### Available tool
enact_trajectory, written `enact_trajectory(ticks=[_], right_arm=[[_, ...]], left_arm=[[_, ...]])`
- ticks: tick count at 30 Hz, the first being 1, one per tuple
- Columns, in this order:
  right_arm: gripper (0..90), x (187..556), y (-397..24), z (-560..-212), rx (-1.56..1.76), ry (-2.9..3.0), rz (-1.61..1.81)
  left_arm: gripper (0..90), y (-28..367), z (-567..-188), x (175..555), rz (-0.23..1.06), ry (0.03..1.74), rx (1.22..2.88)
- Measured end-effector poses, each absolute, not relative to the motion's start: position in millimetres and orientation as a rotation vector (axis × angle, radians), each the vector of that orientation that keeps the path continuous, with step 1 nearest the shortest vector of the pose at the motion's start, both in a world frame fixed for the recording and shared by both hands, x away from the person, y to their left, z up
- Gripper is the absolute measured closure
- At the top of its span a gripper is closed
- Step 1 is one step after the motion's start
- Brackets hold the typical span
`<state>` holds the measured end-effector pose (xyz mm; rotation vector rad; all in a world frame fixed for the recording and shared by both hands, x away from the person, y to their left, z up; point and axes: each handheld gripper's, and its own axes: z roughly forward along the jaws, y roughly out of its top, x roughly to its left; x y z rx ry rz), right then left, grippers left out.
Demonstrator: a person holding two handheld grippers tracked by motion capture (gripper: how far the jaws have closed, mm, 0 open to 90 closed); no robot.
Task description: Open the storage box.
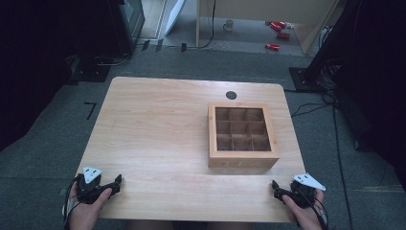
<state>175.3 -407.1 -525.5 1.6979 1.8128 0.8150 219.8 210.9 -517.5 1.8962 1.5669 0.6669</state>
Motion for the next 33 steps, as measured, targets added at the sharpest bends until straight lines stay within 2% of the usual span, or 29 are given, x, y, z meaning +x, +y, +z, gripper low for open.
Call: enact_trajectory(ticks=[15, 33], right_arm=[[10.6, 177, -407, -525, 1.696, 1.82, 0.817], [10.5, 178, -406, -525, 1.694, 1.828, 0.821]], left_arm=[[14.0, 177, -494, 229, 0.639, 1.496, 1.889], [14.9, 94, -472, 249, 0.579, 1.312, 1.967]])
